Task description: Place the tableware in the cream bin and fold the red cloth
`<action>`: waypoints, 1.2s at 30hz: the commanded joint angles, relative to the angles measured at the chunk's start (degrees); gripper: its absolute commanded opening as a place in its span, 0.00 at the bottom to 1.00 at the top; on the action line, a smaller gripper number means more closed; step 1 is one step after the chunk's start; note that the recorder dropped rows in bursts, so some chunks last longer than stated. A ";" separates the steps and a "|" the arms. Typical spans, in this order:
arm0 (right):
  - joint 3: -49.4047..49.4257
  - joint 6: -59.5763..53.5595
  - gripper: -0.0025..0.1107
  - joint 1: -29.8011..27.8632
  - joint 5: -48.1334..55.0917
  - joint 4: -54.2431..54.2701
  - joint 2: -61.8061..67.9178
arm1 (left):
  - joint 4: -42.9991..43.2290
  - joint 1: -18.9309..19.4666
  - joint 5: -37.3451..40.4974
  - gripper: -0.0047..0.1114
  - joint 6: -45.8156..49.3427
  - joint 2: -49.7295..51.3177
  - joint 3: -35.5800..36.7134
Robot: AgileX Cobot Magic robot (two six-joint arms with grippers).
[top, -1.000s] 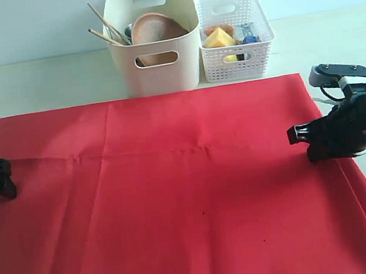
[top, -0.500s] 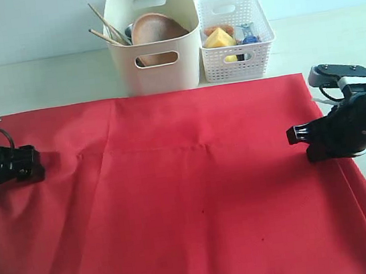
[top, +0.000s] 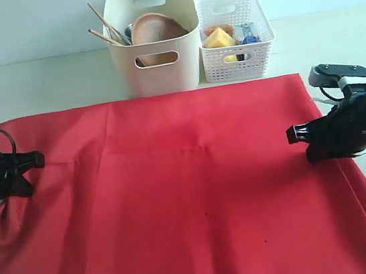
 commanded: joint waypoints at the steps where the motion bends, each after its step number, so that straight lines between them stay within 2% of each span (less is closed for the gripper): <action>1: 1.30 -0.79 0.02 0.21 2.67 -1.84 2.70 | 1.25 -1.91 8.75 0.05 -0.68 -6.68 1.76; 4: 1.30 -0.79 0.02 0.21 2.67 -1.84 2.70 | 0.10 -5.10 11.92 0.05 -0.95 -12.87 0.56; 7: 1.30 -0.79 0.02 0.21 2.79 -1.84 2.70 | 0.07 -10.37 13.23 0.05 -3.41 -18.52 -2.64; 12: 1.30 -0.79 0.02 0.21 3.07 -1.84 2.70 | 2.65 -21.32 14.15 0.05 -11.28 -22.42 -9.98; 17: 1.30 -0.79 0.02 0.21 3.07 -1.84 2.70 | 6.12 -32.96 12.56 0.05 -17.72 -19.82 -16.75; 21: 1.30 -0.79 0.02 0.21 3.08 -1.43 2.70 | 6.12 -41.06 8.86 0.06 -19.36 -14.38 -20.89; 23: 1.30 -0.79 0.02 0.21 3.08 -1.16 2.70 | 6.12 -44.30 7.00 0.09 -19.54 -10.49 -23.10; 27: 1.30 -0.79 0.02 0.21 3.08 -0.83 2.70 | 6.21 -47.32 7.07 0.23 -20.93 -3.10 -29.46; 30: 1.30 -0.79 0.02 0.21 2.97 -0.88 2.70 | 6.42 -47.98 7.94 0.37 -20.69 1.74 -35.16; 36: 1.30 -0.17 0.02 0.21 1.71 -1.08 0.70 | 6.64 -48.02 8.74 0.54 -20.38 7.24 -42.12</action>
